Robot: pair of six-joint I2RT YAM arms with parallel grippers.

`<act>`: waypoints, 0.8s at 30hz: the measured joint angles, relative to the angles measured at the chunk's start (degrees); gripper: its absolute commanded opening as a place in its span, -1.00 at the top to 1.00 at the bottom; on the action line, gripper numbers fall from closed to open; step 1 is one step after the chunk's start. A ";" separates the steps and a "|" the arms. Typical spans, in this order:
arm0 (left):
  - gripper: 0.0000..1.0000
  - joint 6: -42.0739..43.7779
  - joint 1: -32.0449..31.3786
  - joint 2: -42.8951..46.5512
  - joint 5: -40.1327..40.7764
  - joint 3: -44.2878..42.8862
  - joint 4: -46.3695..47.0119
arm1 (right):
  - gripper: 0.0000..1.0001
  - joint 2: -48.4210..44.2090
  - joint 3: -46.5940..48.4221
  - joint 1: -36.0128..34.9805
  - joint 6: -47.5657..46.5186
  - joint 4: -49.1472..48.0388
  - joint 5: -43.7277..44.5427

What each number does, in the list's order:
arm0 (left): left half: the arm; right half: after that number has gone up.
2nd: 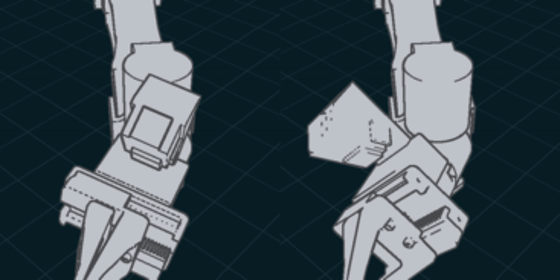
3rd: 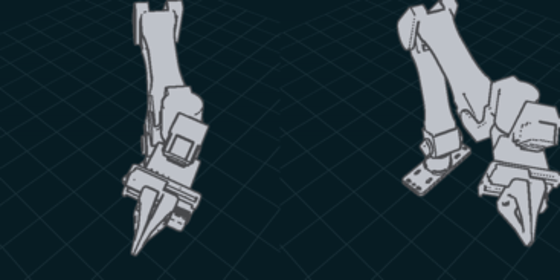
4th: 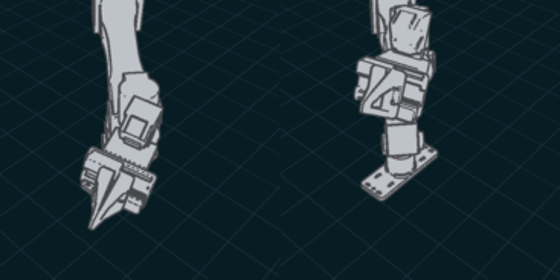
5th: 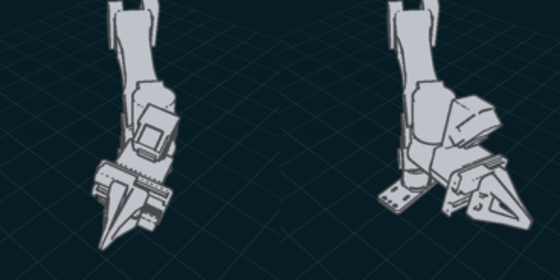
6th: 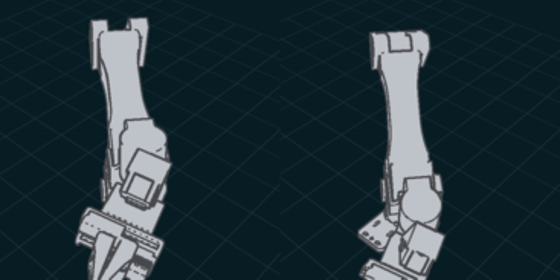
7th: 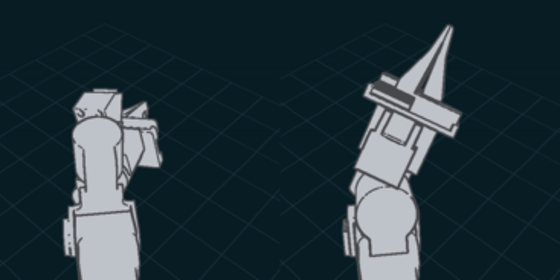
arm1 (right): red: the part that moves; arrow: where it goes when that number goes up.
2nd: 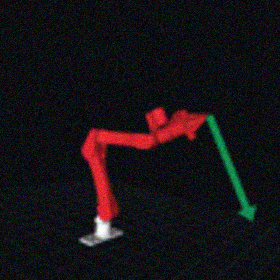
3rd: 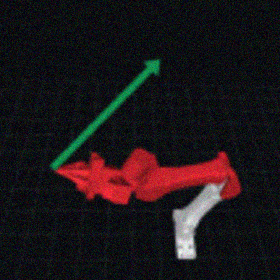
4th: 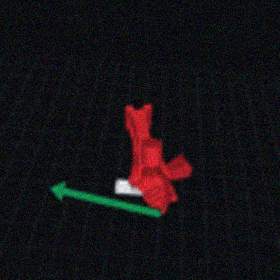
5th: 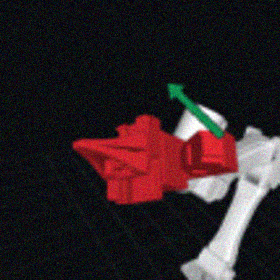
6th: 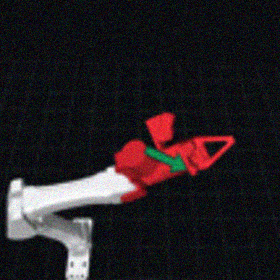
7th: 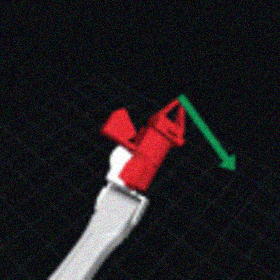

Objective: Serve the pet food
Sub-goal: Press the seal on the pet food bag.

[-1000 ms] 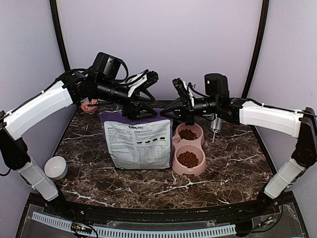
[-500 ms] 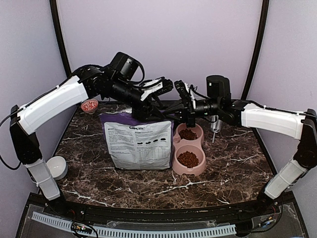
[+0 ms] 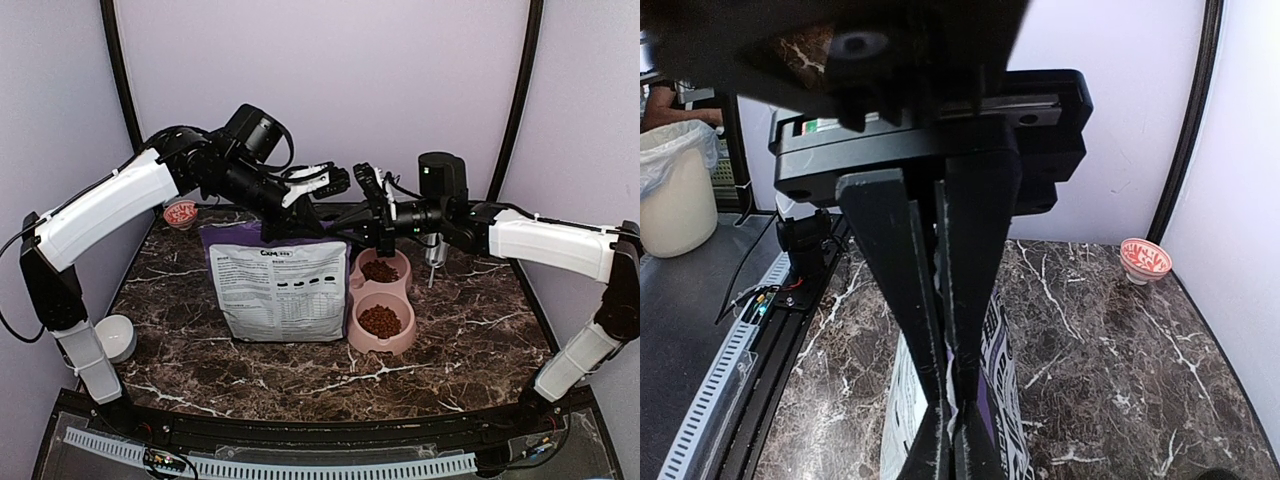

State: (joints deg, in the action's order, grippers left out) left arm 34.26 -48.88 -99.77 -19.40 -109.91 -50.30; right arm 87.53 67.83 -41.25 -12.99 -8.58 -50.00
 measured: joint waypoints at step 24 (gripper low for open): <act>1.00 -1.49 -0.52 -0.72 2.27 -1.27 -2.45 | 1.00 -1.40 -1.77 -0.02 -0.87 -0.63 1.40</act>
State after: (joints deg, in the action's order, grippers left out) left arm 32.77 -49.41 -100.49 -17.12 -111.18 -52.75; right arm 86.13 66.06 -41.28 -13.87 -9.21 -48.60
